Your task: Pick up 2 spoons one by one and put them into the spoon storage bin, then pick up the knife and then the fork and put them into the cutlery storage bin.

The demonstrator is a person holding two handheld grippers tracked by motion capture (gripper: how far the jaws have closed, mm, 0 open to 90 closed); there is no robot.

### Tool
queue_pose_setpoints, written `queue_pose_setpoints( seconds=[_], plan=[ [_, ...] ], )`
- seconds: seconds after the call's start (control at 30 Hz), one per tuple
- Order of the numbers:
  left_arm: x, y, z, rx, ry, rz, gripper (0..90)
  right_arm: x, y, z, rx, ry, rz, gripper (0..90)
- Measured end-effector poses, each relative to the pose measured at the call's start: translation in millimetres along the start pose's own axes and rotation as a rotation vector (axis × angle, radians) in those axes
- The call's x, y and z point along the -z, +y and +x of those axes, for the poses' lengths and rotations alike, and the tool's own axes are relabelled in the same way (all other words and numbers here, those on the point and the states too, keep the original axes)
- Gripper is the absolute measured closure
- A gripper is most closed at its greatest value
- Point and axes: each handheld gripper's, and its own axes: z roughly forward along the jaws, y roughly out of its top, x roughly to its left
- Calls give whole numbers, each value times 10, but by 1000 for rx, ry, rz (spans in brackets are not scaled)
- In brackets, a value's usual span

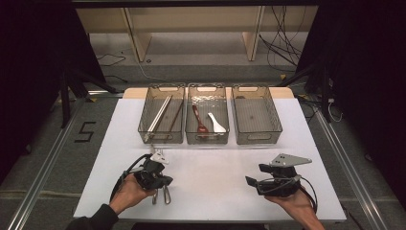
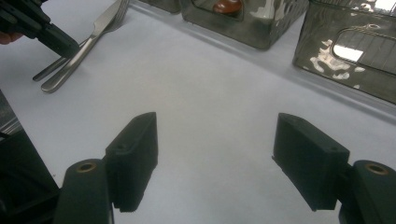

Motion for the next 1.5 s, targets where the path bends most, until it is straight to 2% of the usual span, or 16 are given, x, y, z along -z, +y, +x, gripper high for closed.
queue_pose_setpoints(
  seconds=[0.3, 0.5, 0.67, 0.77, 0.97, 1.13, 1.23, 1.37, 1.5],
  plan=[
    [-111, -24, 15, -13, -14, 59, 890, -13, 3, 2, 5, 6, 6, 316],
    [-130, -20, 15, -6, -34, 73, 890, -21, 9, 16, 17, 15, 11, 317],
    [-141, -27, -15, -40, -21, 108, 891, -11, 12, 17, 21, 11, 13, 317],
    [-122, -38, -10, -41, -30, 127, 891, -9, 15, 31, 23, 10, 15, 318],
    [-66, -71, 46, -30, -50, 201, 891, 6, 25, 47, 30, 9, 10, 318],
    [-4, -137, 149, 14, -79, 260, 890, 15, 27, 40, 30, 10, 8, 319],
    [17, -165, 169, 29, -72, 274, 891, 17, 30, 38, 28, 11, 5, 319],
    [36, -175, 172, 24, -43, 297, 891, 21, 34, 48, 38, 7, 6, 321],
    [77, -184, 216, 15, 27, 346, 892, 25, 37, 52, 42, 2, 5, 323]
  ],
)
